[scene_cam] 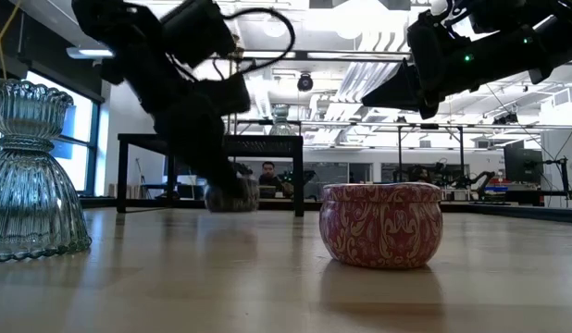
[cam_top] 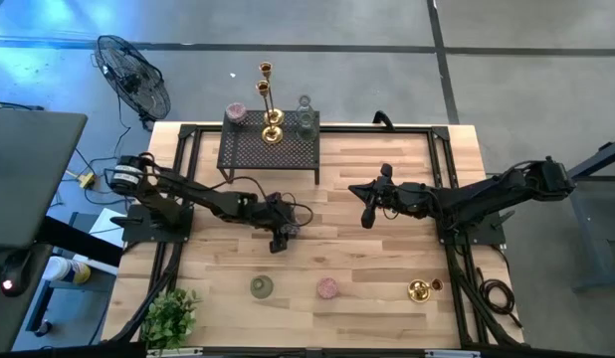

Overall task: Pick & Place candle stick holders
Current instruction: Put the black and red scented candle on the shelf

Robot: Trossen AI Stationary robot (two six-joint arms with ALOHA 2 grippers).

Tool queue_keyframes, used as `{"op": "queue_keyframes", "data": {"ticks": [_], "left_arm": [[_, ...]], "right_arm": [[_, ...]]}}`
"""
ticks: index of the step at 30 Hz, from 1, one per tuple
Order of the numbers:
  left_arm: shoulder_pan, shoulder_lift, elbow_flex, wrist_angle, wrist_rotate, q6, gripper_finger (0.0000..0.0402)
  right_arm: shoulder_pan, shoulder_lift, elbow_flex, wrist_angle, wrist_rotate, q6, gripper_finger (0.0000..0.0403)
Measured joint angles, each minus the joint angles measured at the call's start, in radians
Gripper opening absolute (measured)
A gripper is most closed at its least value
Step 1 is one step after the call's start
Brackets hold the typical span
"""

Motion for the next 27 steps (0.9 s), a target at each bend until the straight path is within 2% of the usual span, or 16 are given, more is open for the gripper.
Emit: {"op": "queue_keyframes", "data": {"ticks": [4, 10, 14, 18, 22, 27], "left_arm": [[0.000, -0.093, 0.000, -0.091, 0.001, 0.000, 0.0291], [0.000, -0.329, 0.000, -0.284, -0.010, -0.033, 0.0290], [0.001, -0.507, 0.007, -0.450, -0.096, -0.085, 0.0290], [0.033, -0.636, 0.081, -0.654, -0.222, -0.114, 0.0290], [0.127, -0.694, 0.155, -0.806, -0.300, -0.103, 0.0290], [0.354, -0.694, 0.184, -0.872, -0.254, -0.020, 0.0290]], "right_arm": [[0.000, 0.000, 0.000, 0.000, -0.003, 0.000, 0.0001], [0.000, 0.000, 0.000, -0.003, -0.003, 0.001, 0.0002], [0.000, 0.000, 0.000, -0.006, -0.003, 0.002, 0.0001], [0.000, 0.000, 0.000, -0.006, -0.003, 0.002, 0.0001], [0.000, 0.000, 0.000, -0.006, -0.003, 0.009, 0.0002], [0.000, 0.000, 0.000, -0.005, -0.004, 0.009, 0.0001]]}}
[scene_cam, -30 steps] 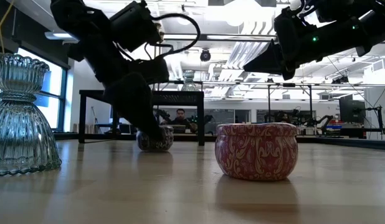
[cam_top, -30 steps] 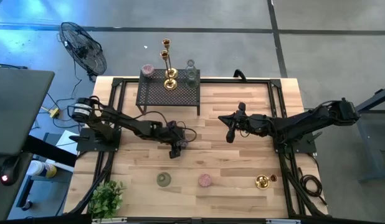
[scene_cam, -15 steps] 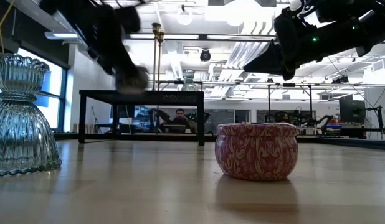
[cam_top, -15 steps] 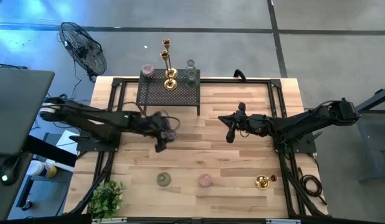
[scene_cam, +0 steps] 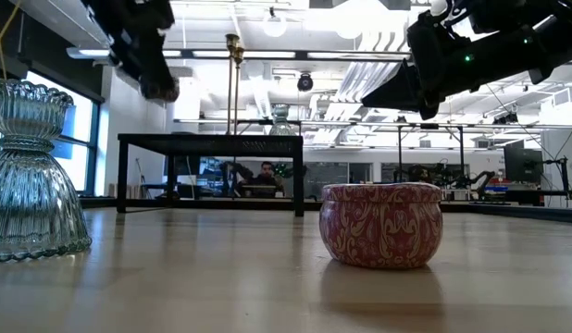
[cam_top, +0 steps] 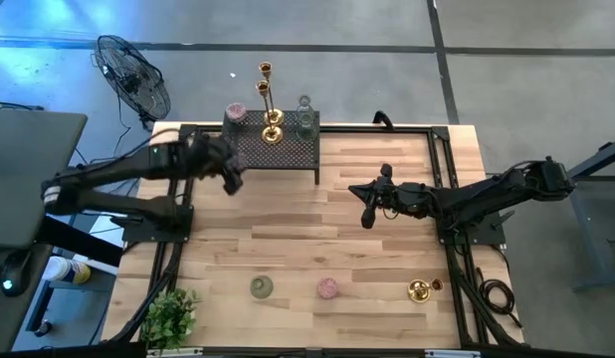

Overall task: Pick & Place candle stick holders
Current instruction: Put the black and red scented candle on the shelf

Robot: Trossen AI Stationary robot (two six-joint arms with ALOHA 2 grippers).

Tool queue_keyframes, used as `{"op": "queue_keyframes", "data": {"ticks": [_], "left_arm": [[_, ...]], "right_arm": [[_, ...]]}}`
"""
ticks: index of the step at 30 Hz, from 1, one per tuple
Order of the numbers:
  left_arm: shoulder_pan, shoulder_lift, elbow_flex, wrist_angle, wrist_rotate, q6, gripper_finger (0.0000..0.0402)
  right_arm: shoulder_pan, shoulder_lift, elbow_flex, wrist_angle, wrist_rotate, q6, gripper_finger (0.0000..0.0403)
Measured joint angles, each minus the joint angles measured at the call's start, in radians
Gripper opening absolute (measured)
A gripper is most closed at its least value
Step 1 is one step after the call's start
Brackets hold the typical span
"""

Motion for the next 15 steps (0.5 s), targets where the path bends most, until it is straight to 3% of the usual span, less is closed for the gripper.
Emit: {"op": "queue_keyframes", "data": {"ticks": [8, 15], "left_arm": [[0.342, 0.081, -0.001, 0.094, 0.203, 0.160, 0.0290], [0.489, 0.181, -0.001, 0.167, 0.260, 0.218, 0.0289]], "right_arm": [[0.000, 0.000, 0.000, -0.002, 0.000, -0.002, 0.0002], [0.000, 0.000, 0.000, -0.002, 0.000, -0.003, 0.0002]]}}
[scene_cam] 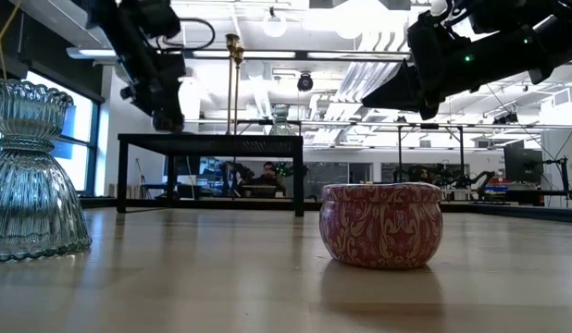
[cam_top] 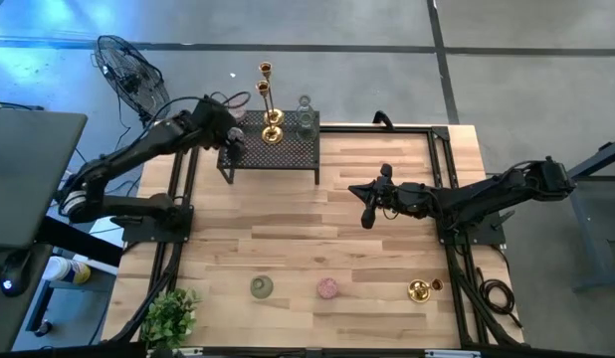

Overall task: Pick & Place candle stick holders
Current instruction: Put the black and red scented candle on the shelf

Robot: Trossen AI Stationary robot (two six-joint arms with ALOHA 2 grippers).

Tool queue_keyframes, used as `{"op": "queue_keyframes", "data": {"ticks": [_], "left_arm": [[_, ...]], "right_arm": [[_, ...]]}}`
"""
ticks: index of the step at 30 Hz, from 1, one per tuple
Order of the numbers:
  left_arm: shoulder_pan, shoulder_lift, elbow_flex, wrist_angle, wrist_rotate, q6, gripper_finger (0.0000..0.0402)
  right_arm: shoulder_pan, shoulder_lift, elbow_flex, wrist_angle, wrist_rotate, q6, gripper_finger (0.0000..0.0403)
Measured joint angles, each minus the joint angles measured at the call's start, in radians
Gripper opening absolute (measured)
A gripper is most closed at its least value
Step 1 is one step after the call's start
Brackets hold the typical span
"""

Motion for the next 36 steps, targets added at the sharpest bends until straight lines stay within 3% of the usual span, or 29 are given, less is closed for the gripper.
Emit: {"op": "queue_keyframes", "data": {"ticks": [19, 36], "left_arm": [[0.062, 0.074, 0.000, 0.087, 0.024, 0.032, 0.0289], [0.062, 0.119, 0.000, 0.119, -0.037, 0.031, 0.0289]], "right_arm": [[0.000, 0.000, 0.000, -0.001, 0.000, -0.005, 0.0001], [0.000, 0.000, 0.000, -0.001, -0.001, -0.007, 0.0002]]}}
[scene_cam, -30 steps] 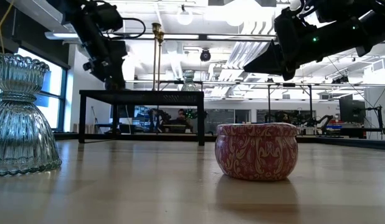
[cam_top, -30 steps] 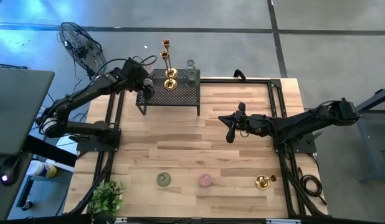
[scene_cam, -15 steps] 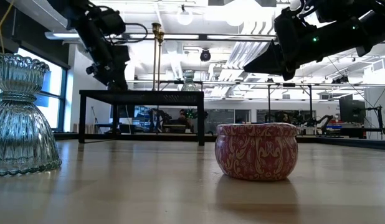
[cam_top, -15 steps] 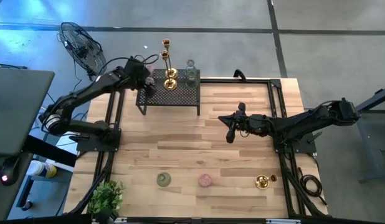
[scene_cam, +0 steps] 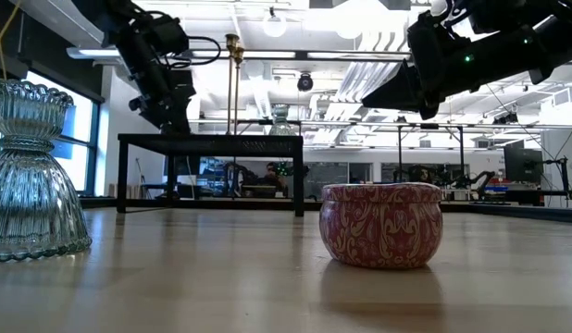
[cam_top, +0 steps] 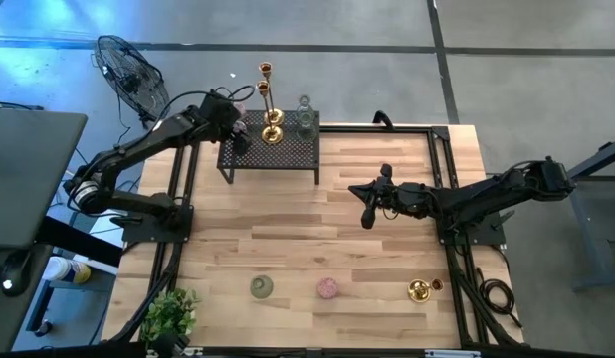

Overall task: Pick & Place candle stick holders
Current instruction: Put the black and red scented candle on the shelf

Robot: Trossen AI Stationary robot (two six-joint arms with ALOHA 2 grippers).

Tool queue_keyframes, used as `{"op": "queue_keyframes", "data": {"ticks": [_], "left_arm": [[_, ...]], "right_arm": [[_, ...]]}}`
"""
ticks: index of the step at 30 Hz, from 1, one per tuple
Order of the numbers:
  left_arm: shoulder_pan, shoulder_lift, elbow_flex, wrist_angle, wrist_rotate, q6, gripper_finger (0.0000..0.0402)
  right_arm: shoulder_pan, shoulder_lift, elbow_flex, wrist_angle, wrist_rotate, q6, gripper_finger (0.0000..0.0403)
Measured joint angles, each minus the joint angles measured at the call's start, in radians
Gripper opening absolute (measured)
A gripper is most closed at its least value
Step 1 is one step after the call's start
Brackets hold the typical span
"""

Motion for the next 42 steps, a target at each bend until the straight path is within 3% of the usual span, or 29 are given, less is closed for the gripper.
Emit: {"op": "queue_keyframes", "data": {"ticks": [6, 15, 34, 38, 42], "left_arm": [[0.000, 0.000, 0.000, -0.005, -0.007, 0.000, 0.0291], [-0.001, 0.001, -0.003, -0.025, -0.011, 0.002, 0.0348], [-0.001, -0.120, 0.003, 0.005, -0.006, 0.051, 0.0353], [-0.026, -0.184, 0.035, -0.088, 0.029, 0.059, 0.0334], [-0.077, -0.235, 0.037, -0.207, 0.050, 0.061, 0.0261]], "right_arm": [[0.000, 0.000, 0.000, 0.000, 0.000, 0.001, 0.0002], [0.000, 0.000, 0.000, 0.000, -0.019, 0.001, 0.0001], [0.000, 0.000, 0.000, 0.000, -0.022, 0.001, 0.0002], [0.000, 0.000, 0.000, 0.000, -0.022, 0.000, 0.0001], [0.000, 0.000, 0.000, 0.000, -0.022, 0.000, 0.0002]]}}
